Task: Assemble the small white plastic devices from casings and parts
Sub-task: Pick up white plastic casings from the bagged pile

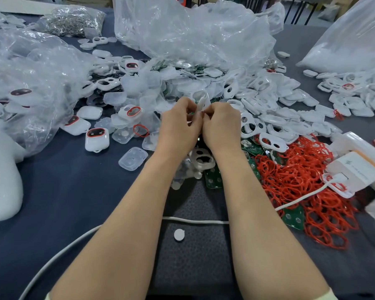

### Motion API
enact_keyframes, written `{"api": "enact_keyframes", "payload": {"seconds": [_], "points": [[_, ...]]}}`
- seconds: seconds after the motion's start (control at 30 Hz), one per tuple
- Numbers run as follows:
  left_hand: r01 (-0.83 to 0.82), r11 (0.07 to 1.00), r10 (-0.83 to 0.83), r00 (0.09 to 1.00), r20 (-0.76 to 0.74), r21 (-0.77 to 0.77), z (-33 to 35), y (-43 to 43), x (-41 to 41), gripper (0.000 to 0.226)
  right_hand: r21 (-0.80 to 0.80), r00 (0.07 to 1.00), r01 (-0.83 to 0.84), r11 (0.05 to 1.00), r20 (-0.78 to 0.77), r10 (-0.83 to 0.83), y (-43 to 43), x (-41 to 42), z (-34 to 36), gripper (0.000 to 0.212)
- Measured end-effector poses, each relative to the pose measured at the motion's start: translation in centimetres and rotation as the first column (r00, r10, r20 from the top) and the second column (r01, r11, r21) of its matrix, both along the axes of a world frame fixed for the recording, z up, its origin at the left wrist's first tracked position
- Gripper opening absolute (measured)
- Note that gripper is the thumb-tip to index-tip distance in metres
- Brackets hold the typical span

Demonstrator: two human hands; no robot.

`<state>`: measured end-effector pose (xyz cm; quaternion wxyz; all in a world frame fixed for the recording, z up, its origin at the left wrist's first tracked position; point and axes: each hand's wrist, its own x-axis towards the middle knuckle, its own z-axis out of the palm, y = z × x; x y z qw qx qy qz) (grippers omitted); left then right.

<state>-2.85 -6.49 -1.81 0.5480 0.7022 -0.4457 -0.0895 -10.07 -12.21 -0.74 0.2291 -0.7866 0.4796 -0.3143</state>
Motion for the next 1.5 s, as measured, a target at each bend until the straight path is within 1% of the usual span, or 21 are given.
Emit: {"api": "enact_keyframes", "payload": {"seconds": [0.07,0.1,0.2,0.23,0.33,0.4,0.47,0.73,1.0,1.13,1.3,1.4,1.5], "points": [[-0.032,0.999,0.032,0.999,0.023,-0.008,0.13,0.06,0.08,0.011,-0.005,0.999,-0.01,1.0,0.052,0.011,0.08,-0.06,0.08,0.021],[-0.052,0.998,0.052,0.999,-0.001,-0.019,0.26,0.07,0.2,0.012,0.007,0.994,-0.023,1.0,0.107,0.022,0.11,-0.12,0.18,0.019],[-0.071,0.996,0.059,0.98,-0.19,-0.06,0.66,0.08,0.55,0.01,0.141,0.938,-0.097,0.985,0.344,0.043,0.47,-0.23,0.57,0.014],[-0.069,0.995,0.047,0.966,-0.253,-0.077,0.78,0.1,0.56,0.007,0.161,0.922,-0.098,0.982,0.386,0.029,0.54,-0.22,0.57,0.013],[-0.036,0.99,-0.021,0.917,-0.399,-0.136,0.84,0.14,0.33,0.007,0.156,0.912,-0.05,0.987,0.41,-0.018,0.67,-0.07,0.47,0.015],[-0.008,0.986,-0.067,0.896,-0.439,-0.168,0.83,0.19,0.2,0.003,0.146,0.903,-0.033,0.989,0.428,-0.033,0.63,0.0,0.43,0.015],[0.013,0.983,-0.098,0.881,-0.464,-0.183,0.81,0.15,0.15,0.007,0.116,0.906,-0.011,0.993,0.421,-0.039,0.54,-0.01,0.36,0.015],[0.028,0.985,-0.113,0.851,-0.512,-0.171,0.73,0.23,0.24,0.012,0.062,0.916,-0.02,0.998,0.4,-0.007,0.29,-0.16,0.26,0.015],[0.004,0.996,-0.046,0.891,-0.452,-0.094,0.71,0.28,0.32,0.015,-0.013,0.95,-0.042,0.999,0.308,0.043,0.23,-0.18,0.16,0.014],[0.01,0.998,-0.037,0.903,-0.429,-0.064,0.87,0.32,0.35,0.005,-0.051,0.963,-0.042,0.998,0.264,0.054,0.3,-0.13,0.16,0.015],[0.025,0.999,-0.04,0.909,-0.415,-0.042,0.85,0.3,0.26,0.011,-0.057,0.969,-0.046,0.997,0.24,0.058,0.27,-0.18,0.22,0.014],[0.015,0.999,-0.029,0.902,-0.431,-0.036,0.85,0.26,0.32,0.011,-0.055,0.967,-0.048,0.997,0.247,0.06,0.36,-0.24,0.23,0.013],[0.01,0.999,-0.024,0.896,-0.444,-0.034,0.88,0.25,0.42,0.016,-0.068,0.97,-0.048,0.997,0.235,0.063,0.48,-0.2,0.18,0.014]]}}
